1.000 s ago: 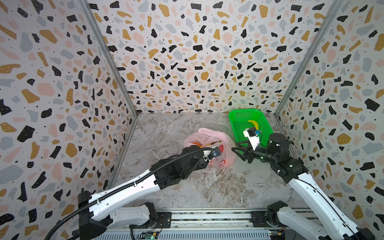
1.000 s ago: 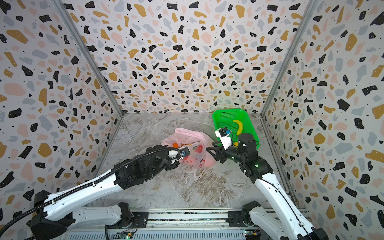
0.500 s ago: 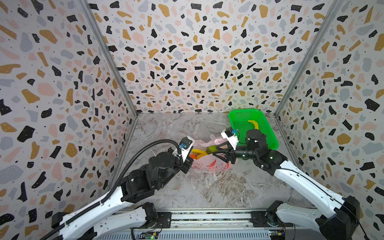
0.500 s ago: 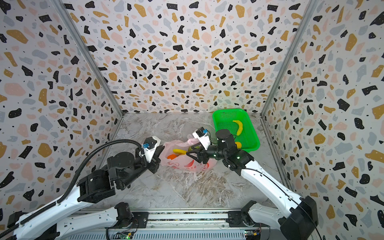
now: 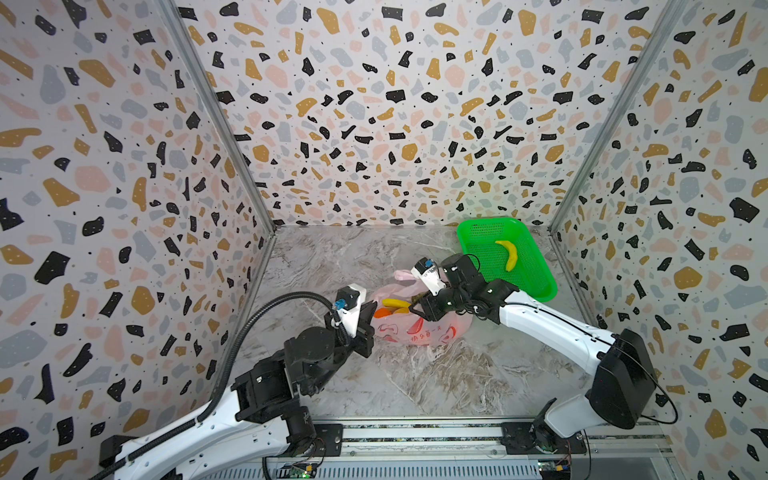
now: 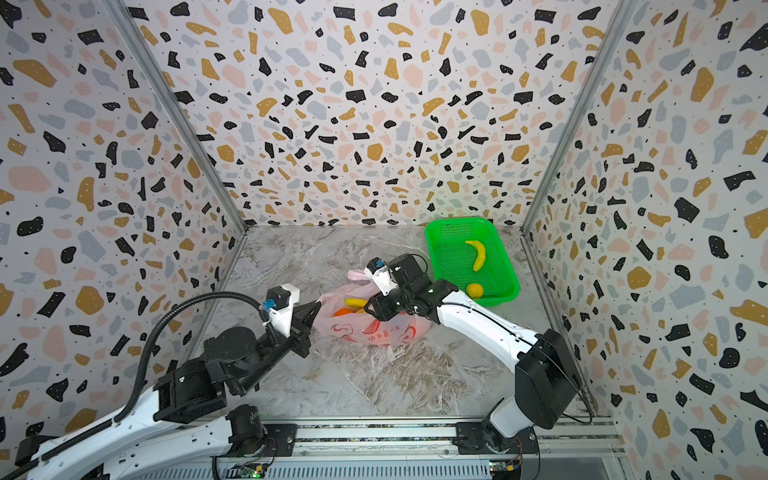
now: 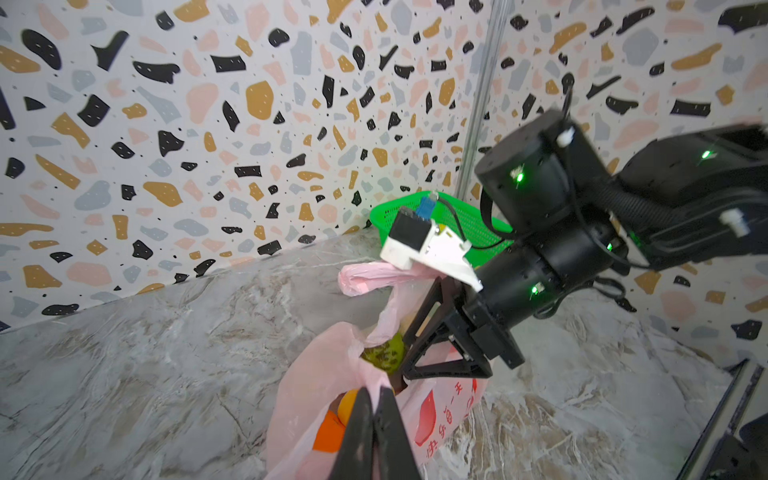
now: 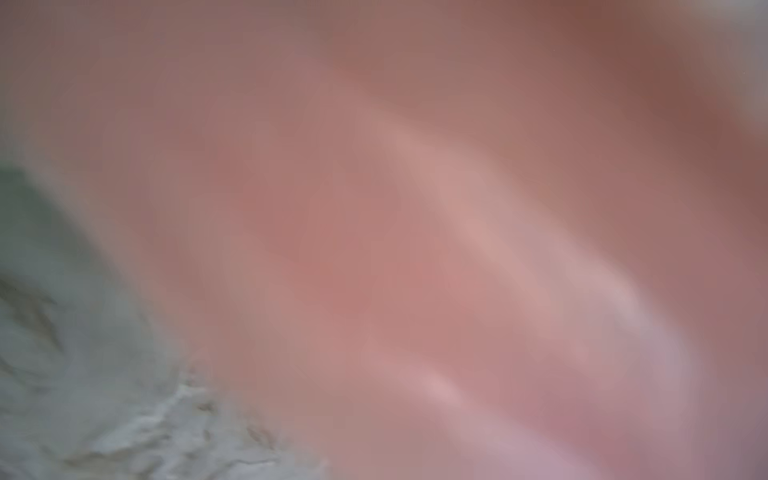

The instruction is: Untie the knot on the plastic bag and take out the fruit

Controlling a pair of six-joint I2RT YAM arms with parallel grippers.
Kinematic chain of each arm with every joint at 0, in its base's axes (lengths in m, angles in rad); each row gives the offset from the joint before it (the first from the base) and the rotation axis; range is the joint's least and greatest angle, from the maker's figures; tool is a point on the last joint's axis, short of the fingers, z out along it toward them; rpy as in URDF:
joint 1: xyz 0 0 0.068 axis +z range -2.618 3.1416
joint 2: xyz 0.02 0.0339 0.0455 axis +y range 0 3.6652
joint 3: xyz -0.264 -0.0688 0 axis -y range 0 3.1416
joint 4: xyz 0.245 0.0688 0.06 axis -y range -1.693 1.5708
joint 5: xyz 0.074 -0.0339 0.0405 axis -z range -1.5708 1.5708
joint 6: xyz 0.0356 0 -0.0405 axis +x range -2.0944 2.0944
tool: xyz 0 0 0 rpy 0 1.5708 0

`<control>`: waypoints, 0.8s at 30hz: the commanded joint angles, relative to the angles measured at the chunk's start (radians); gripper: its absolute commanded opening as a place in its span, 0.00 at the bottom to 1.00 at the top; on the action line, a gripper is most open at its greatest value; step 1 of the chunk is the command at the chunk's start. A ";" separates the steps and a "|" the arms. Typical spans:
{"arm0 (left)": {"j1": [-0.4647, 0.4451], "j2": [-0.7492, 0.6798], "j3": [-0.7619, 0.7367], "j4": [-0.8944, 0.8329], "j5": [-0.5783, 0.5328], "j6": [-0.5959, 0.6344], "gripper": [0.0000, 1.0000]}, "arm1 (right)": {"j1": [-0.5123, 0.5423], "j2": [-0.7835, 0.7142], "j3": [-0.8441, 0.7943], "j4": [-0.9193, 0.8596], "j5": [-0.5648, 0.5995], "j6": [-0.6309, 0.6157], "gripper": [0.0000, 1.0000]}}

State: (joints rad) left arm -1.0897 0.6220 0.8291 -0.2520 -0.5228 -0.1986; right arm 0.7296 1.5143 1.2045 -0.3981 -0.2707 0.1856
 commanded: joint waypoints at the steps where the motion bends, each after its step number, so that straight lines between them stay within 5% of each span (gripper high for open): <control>1: -0.008 -0.026 0.040 0.094 -0.036 0.007 0.00 | -0.051 -0.077 0.004 -0.122 0.256 0.014 0.52; 8: -0.010 -0.026 0.021 0.115 0.064 -0.006 0.00 | -0.130 -0.224 -0.136 -0.205 0.259 0.063 0.67; 14: -0.037 -0.038 -0.074 0.136 0.138 -0.092 0.00 | -0.098 -0.365 -0.273 -0.227 0.135 0.184 0.69; 18: -0.069 -0.050 -0.092 0.106 0.148 -0.110 0.00 | 0.005 -0.454 -0.191 -0.262 0.111 0.257 0.70; 24: -0.082 -0.047 -0.107 0.118 0.183 -0.093 0.00 | 0.114 -0.383 -0.056 -0.249 -0.020 0.295 0.70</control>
State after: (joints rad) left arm -1.1667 0.5804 0.7261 -0.1791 -0.3691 -0.2893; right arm 0.8108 1.1015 1.1145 -0.6373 -0.2226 0.4370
